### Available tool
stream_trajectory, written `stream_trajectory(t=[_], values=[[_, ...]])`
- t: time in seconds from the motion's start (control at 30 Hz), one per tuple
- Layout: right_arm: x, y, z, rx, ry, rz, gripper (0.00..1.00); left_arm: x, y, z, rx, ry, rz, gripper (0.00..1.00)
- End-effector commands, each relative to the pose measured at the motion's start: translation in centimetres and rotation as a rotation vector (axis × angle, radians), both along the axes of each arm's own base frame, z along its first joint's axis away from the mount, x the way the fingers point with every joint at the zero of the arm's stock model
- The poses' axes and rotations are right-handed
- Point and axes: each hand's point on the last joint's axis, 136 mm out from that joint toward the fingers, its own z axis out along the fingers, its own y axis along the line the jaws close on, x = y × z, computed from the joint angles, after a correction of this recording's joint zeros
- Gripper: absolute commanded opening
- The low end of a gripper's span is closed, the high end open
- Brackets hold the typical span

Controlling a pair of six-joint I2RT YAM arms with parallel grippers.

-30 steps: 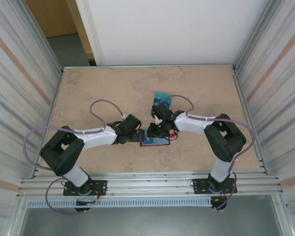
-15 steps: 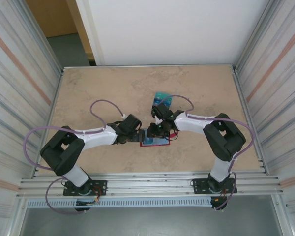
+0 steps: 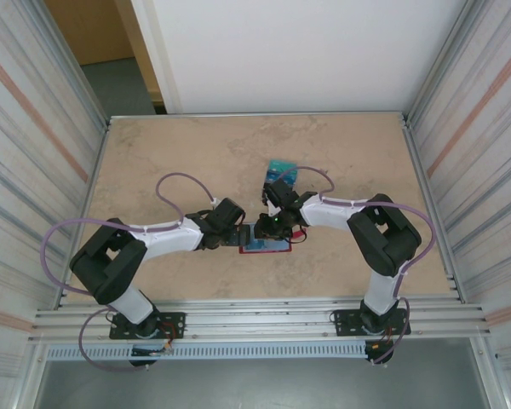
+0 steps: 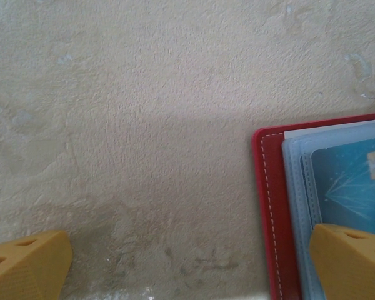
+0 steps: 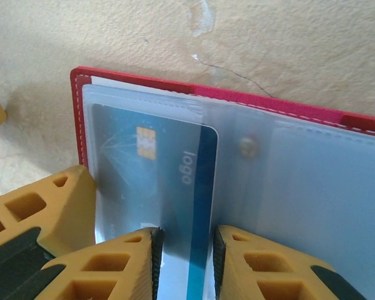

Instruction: Take the credit cards out of the card holder

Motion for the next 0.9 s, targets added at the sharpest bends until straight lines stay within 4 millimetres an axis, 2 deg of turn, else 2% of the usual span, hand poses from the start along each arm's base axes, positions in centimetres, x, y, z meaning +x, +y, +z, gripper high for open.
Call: stream_trajectory(t=[0.0,0.3,0.87], values=[[-0.2,0.5,0.0,0.059,0.034,-0.014,0.29,-0.9,0.2,-1.4,0.024,0.058,0.005,0.99],[0.4,0.6,1.5,0.197,0.034,-0.044,0.28,-1.2,0.9,-1.6,0.05,0.071,0.018,0.99],[0.9,0.2,2.7,0.382,0.056,-0.083,0.21,-1.2,1.2,-1.7,0.078,0.082,0.027,0.99]])
